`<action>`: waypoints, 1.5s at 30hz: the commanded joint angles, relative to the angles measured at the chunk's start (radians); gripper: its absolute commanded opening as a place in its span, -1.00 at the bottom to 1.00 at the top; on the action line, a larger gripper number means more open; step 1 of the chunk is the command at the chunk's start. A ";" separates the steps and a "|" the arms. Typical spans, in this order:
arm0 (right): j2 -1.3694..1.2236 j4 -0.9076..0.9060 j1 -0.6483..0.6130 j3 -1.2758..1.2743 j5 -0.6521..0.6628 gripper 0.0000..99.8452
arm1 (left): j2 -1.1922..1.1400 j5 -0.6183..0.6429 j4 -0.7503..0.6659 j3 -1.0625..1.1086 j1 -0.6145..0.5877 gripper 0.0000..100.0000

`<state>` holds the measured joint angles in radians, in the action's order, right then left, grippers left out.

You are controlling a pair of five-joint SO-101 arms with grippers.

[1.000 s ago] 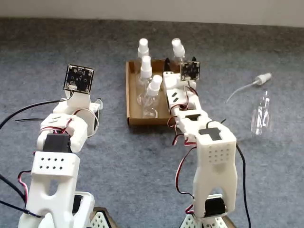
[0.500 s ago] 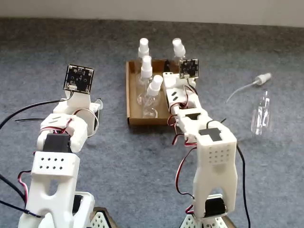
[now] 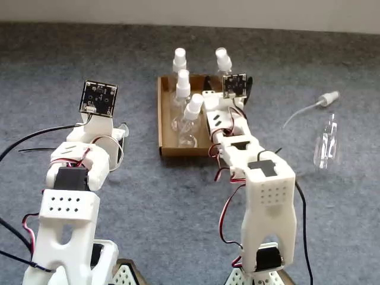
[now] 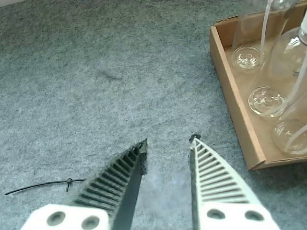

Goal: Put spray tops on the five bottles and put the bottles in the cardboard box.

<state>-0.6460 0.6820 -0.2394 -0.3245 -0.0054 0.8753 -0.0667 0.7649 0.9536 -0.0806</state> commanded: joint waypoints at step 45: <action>0.245 -0.361 0.036 0.234 -0.087 -0.19 | 0.005 -0.003 -0.023 -0.008 -0.013 -0.71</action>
<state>-0.5217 0.3767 -0.2133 -0.1511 -0.0821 0.8753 -0.0667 0.7649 0.9536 -0.0806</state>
